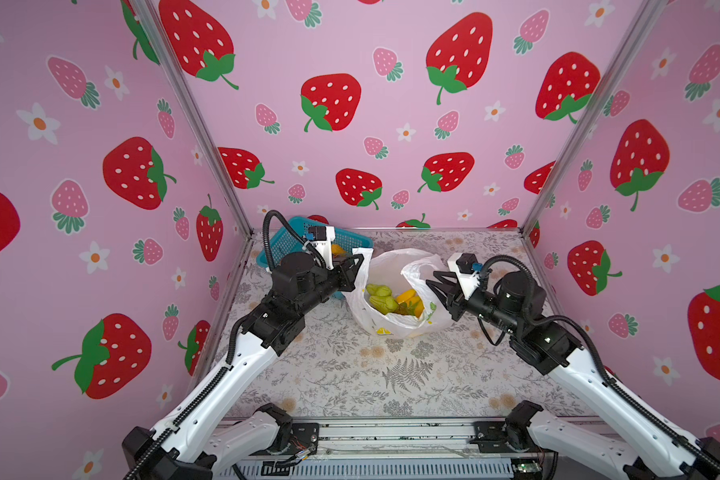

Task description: Place the fake fruits into the plastic bag and tie a complex knot

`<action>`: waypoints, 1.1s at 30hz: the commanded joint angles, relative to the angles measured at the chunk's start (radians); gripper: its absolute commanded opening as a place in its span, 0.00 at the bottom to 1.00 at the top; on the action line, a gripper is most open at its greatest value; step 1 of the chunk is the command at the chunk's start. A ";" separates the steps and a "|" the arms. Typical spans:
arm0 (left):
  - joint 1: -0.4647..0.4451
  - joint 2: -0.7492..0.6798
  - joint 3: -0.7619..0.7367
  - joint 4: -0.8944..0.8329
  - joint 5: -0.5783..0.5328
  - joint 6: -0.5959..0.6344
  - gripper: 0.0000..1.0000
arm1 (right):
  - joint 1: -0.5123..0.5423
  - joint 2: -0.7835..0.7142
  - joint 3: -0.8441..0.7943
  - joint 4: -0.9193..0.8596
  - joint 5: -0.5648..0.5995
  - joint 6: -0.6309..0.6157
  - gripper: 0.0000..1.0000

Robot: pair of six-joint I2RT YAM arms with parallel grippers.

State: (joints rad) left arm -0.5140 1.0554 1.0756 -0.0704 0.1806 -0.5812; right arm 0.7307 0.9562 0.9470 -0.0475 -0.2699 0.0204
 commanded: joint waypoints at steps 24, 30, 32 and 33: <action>0.005 0.003 0.009 0.014 0.012 0.003 0.00 | 0.089 0.232 0.203 0.020 -0.084 -0.037 0.35; 0.006 -0.001 0.011 0.009 0.008 0.013 0.00 | 0.089 0.242 0.217 0.018 -0.031 -0.046 0.09; 0.006 -0.001 0.010 0.009 0.005 0.016 0.00 | 0.087 0.232 0.214 0.015 -0.015 -0.048 0.00; 0.006 0.000 0.009 0.009 0.005 0.017 0.00 | 0.088 0.224 0.214 0.017 -0.001 -0.048 0.00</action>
State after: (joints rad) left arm -0.5140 1.0592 1.0748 -0.0715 0.1848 -0.5728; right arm 0.8158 1.1992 1.1400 -0.0517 -0.3054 -0.0196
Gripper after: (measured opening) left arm 0.049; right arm 0.044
